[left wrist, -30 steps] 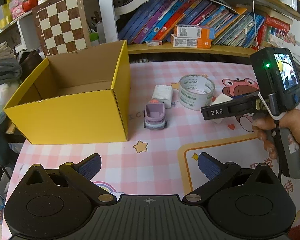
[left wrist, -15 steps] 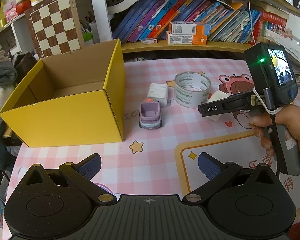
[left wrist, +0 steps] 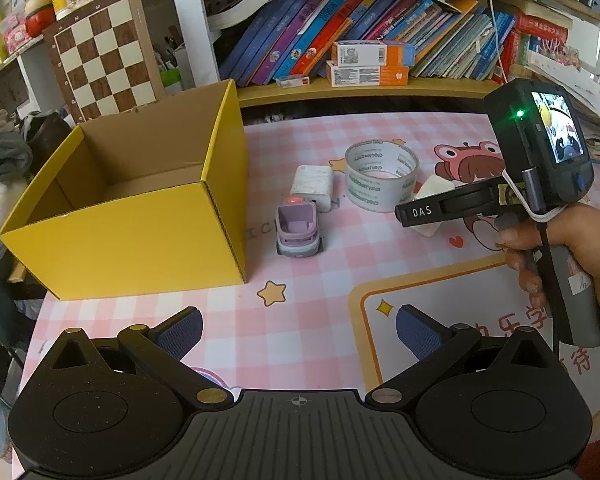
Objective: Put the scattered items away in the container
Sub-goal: 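Close the right gripper on the white sponge block, then lift the sponge with the right gripper while the left tool approaches the lavender truck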
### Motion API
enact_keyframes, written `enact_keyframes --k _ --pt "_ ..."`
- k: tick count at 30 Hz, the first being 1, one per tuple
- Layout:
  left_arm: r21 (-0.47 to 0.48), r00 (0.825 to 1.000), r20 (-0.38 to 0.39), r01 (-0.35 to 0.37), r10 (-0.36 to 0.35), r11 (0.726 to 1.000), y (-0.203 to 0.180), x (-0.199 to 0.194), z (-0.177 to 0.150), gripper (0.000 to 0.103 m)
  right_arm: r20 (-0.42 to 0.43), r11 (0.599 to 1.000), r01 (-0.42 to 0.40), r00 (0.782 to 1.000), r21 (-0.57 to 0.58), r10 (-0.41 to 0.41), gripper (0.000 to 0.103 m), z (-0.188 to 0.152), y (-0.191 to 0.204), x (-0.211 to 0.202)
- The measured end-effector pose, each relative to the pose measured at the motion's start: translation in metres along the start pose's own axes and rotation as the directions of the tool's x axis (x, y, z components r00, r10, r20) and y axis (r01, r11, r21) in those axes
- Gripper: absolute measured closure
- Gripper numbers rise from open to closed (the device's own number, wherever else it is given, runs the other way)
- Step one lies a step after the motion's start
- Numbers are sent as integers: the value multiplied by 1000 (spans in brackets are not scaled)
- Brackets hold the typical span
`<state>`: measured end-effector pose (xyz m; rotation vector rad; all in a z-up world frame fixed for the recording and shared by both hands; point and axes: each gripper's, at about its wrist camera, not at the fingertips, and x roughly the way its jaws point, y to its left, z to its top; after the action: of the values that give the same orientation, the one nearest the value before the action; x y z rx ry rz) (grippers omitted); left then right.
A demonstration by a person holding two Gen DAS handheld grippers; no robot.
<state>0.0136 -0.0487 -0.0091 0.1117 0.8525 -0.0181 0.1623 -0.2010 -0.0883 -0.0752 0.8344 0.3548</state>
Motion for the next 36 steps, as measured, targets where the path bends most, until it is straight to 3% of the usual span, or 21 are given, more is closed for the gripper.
enact_keyframes --k 14,21,36 --pt "60 999 34 12 -14 998 -6 7 3 0 35 1000 -4 999 26 3 53 -3 1 -24" --pt "70 997 61 41 -45 997 -11 8 5 4 57 1000 9 998 18 -10 53 -5 3 -37" --pt "60 992 122 28 -35 998 -11 19 9 3 101 999 43 994 33 -46 53 -9 2 -65"
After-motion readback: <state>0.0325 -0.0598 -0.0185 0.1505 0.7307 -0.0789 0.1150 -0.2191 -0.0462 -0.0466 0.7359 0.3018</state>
